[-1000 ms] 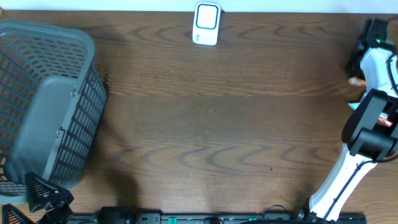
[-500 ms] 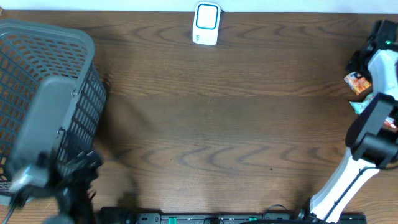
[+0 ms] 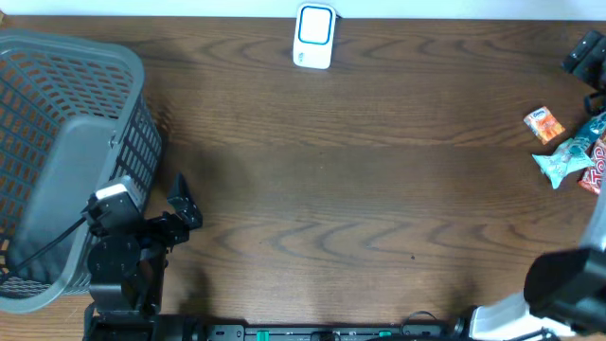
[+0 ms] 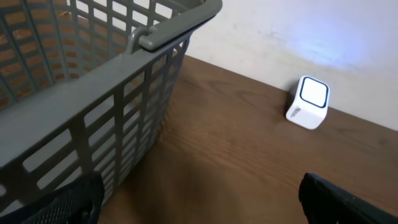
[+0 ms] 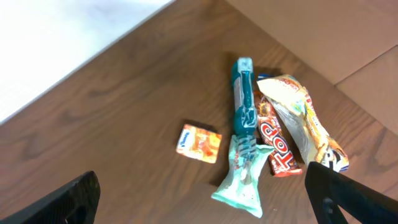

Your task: Scan the item barcode

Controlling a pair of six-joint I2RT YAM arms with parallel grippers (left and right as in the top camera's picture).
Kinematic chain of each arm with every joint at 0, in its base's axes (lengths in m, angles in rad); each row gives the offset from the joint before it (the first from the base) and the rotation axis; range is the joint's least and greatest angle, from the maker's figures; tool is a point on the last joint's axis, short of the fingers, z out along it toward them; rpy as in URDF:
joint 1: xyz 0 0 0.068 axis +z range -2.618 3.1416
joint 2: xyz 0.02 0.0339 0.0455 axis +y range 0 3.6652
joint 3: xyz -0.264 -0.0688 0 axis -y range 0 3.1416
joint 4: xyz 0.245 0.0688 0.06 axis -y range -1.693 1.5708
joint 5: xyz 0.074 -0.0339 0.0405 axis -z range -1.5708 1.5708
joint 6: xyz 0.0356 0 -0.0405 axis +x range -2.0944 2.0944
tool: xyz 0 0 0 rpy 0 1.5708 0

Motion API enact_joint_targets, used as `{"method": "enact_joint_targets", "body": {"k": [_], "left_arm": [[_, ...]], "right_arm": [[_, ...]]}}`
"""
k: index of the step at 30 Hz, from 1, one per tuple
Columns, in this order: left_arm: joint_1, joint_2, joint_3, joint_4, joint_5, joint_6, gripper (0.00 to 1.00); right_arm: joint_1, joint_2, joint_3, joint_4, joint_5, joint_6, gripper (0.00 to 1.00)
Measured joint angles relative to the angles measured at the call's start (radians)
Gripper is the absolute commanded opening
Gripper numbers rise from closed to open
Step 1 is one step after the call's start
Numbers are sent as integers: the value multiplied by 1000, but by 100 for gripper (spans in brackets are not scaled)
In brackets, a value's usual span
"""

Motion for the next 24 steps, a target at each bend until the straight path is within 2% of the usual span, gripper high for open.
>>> {"method": "enact_joint_targets", "body": {"k": [5,13,18,24], "left_arm": [[0,-61,-63,37,7,27,100],[0,-119,-333,264,124,52,100],[0,-119,-397,264,151,51,100],[0,-121,-398,229,157,51,100]], "right_arm": [[0,-132,0,-45,-25,15,99],[0,-331,0,-48,-102,27,99],[0,-418,0,-72,-230,27,99],[0,-475,0,-87,-475,28,99]]}}
